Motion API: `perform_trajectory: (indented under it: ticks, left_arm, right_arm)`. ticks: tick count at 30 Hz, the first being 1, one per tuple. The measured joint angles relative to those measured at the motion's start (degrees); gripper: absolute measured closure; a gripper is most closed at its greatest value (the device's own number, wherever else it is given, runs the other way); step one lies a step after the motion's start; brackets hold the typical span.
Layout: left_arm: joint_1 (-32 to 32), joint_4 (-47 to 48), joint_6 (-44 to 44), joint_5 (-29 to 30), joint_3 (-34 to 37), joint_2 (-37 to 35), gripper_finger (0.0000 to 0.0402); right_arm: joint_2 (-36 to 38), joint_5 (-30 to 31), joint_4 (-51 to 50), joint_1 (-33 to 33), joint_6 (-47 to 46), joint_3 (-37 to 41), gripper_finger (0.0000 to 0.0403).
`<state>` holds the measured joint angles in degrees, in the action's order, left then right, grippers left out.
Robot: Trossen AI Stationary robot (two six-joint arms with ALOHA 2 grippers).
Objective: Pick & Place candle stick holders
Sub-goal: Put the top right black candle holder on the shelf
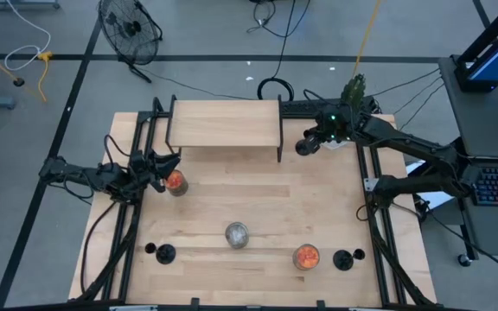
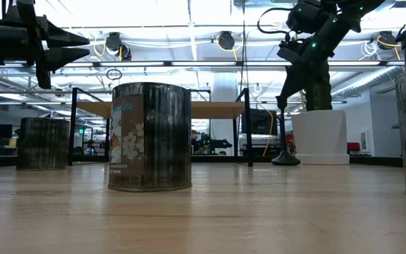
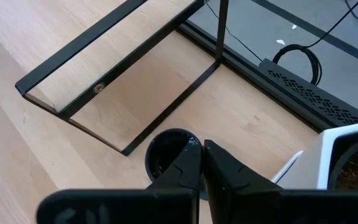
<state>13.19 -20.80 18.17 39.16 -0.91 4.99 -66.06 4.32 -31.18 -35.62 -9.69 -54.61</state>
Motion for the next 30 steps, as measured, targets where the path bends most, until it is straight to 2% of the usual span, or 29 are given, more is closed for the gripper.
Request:
perform_trajectory:
  ticks: [5, 18, 22, 26, 30]
  left_arm:
    - [0.0, 0.0, 0.0, 0.0, 0.0, 0.0, 0.0289]
    - [0.0, 0.0, 0.3, -0.1, 0.0, 0.0, 0.0289]
    - [0.0, 0.0, 0.3, -0.1, 0.0, 0.0, 0.0289]
    - [0.0, 0.0, 0.1, -0.1, 0.0, 0.0, 0.0289]
    - [0.0, 0.0, 0.0, -0.1, 0.0, 0.0, 0.0289]
  right_arm:
    - [0.0, 0.0, -0.1, -0.4, 0.3, 0.0, 0.0396]
    - [-4.1, 0.0, 3.7, -1.5, 2.9, -0.1, 0.0309]
    - [-4.2, -0.3, 2.9, -2.6, 2.9, -0.1, 0.0318]
    - [-4.2, -4.5, 1.6, -3.5, 2.9, -0.2, 0.0349]
    - [-4.2, -5.8, -0.6, -3.5, 2.9, -0.2, 0.0375]
